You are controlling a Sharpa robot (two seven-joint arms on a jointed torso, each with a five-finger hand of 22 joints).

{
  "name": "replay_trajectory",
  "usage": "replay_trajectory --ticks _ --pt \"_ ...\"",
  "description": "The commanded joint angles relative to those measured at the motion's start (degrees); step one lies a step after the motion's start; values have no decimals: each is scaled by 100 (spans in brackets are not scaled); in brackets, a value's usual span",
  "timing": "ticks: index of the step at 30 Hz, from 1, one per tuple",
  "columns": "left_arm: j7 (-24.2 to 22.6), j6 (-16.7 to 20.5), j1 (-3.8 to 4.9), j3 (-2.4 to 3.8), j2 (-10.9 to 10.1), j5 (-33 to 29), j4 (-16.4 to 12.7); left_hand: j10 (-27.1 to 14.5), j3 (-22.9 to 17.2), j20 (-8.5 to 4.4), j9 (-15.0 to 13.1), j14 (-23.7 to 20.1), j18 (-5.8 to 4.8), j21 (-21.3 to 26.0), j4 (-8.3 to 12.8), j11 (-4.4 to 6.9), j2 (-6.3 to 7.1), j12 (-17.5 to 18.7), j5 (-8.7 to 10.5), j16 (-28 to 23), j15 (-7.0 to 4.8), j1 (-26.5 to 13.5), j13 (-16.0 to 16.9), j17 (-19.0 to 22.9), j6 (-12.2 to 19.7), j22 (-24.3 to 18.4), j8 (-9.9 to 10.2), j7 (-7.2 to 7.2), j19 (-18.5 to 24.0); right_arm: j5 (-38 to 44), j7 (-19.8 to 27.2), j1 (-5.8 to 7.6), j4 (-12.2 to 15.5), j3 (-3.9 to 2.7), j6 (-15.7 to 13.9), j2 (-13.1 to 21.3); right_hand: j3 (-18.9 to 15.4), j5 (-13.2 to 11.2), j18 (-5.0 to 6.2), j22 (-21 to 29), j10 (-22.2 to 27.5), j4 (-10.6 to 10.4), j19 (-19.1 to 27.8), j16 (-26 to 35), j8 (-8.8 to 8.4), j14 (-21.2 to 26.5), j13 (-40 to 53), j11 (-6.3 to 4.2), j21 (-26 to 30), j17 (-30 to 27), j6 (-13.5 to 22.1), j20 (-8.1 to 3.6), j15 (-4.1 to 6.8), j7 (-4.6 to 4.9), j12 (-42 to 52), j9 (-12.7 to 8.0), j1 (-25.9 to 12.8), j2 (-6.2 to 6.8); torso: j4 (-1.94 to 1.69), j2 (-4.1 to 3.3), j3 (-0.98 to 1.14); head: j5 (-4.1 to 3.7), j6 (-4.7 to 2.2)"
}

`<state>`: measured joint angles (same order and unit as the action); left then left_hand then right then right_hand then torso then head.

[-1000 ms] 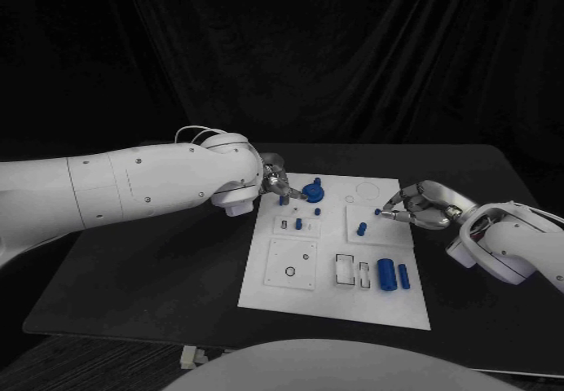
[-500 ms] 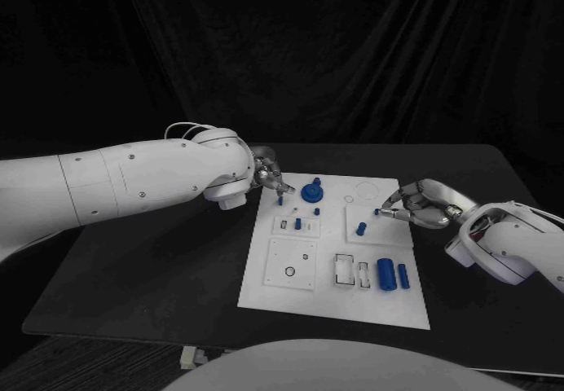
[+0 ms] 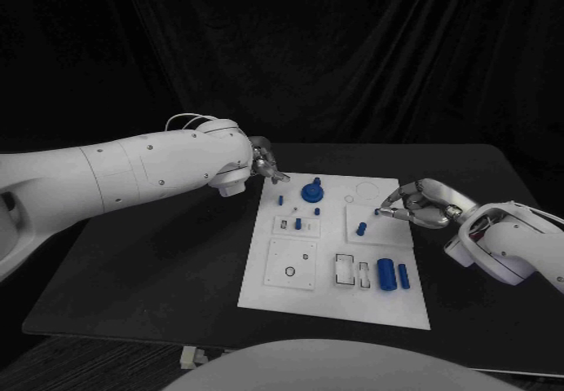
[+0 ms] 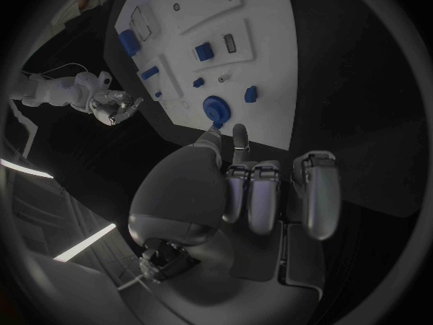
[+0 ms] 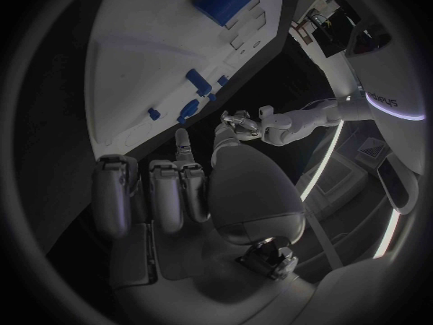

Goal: Assemble the parts on the task board

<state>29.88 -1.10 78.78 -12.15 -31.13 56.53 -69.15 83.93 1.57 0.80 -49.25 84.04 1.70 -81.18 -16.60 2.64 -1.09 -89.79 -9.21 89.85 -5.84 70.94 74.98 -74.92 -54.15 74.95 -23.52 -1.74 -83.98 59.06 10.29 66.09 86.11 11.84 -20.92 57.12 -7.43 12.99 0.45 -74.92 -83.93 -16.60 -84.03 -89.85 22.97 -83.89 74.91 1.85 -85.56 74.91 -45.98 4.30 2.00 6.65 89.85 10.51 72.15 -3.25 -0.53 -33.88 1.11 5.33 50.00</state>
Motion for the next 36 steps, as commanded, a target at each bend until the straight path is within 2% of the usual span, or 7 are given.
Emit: replay_trajectory --ticks 1,11,14,20,25,30,36 --pt "-92 -450 -55 4 130 33 230 607 76 12 42 596 18 -13 4 -37 -21 -21 182 15 46 -113 1502 -1508 -51 1151 35 -30 -333 2 42 -12 12 -2 -70 -8 -46 27 84 -1335 -607 -4 -359 -15 17 -611 1509 40 -16 1509 -6 36 -44 13 15 5 -59 -19 -1 -8 -4 2 0" --pt "-15 -844 -154 4 436 36 803 607 249 26 181 596 20 -3 0 -40 -36 -21 376 15 54 -328 1502 -1508 -177 1161 125 -28 -328 2 27 -12 -5 -2 -44 -35 -53 36 84 -1336 -607 -7 -360 -15 16 -611 1509 41 -17 1509 -4 36 -45 14 15 5 -79 -35 -1 -3 -1 20 0" --pt "-11 -890 -170 4 491 36 916 607 311 29 246 596 20 -4 1 -42 -43 -21 485 15 55 -404 1502 -1508 -240 1168 181 -24 -327 2 23 -12 -12 -2 -37 -48 -53 36 84 -1336 -607 -7 -360 -15 16 -611 1509 41 -17 1509 -4 36 -45 14 15 5 -79 -35 -2 -1 -2 13 0" --pt "-46 -928 -191 4 575 36 1042 607 331 29 314 596 20 -3 10 -38 -68 -21 494 15 54 -418 1502 -1508 -299 1172 251 -18 -327 2 16 -12 -34 -2 -23 -67 -53 36 84 -1336 -607 -7 -360 -15 16 -611 1509 41 -17 1509 -4 36 -45 14 15 5 -79 -35 -2 -2 0 31 0" --pt "-95 -968 -223 4 640 36 1102 607 337 30 428 596 22 9 24 -42 -93 -21 342 15 58 -356 1502 -1508 -357 1176 387 -25 -322 2 13 -12 -46 -2 -17 -79 -58 41 85 -1335 -607 -8 -359 -15 15 -611 1509 42 -15 1509 -3 37 -45 14 15 5 -94 -45 1 2 3 34 0" --pt "-95 -1096 -272 5 710 36 1177 607 334 34 545 596 28 38 43 -46 -107 -21 24 15 61 -227 1502 -1508 -431 1177 540 -34 -313 2 10 -12 -45 -2 -16 -73 -58 41 85 -1335 -607 -8 -359 -15 15 -611 1509 42 -15 1509 -3 37 -45 14 15 5 -94 -45 -1 2 2 6 0" --pt "-100 -1125 -300 5 750 36 1238 607 329 38 605 596 30 55 54 -50 -103 -21 -227 15 64 -132 1502 -1508 -466 1179 630 -37 -309 2 6 -12 -47 -2 -16 -64 -60 45 85 -1335 -607 -6 -360 -15 14 -611 1509 42 -15 1509 -2 37 -45 14 15 5 -99 -49 1 5 4 -3 0"
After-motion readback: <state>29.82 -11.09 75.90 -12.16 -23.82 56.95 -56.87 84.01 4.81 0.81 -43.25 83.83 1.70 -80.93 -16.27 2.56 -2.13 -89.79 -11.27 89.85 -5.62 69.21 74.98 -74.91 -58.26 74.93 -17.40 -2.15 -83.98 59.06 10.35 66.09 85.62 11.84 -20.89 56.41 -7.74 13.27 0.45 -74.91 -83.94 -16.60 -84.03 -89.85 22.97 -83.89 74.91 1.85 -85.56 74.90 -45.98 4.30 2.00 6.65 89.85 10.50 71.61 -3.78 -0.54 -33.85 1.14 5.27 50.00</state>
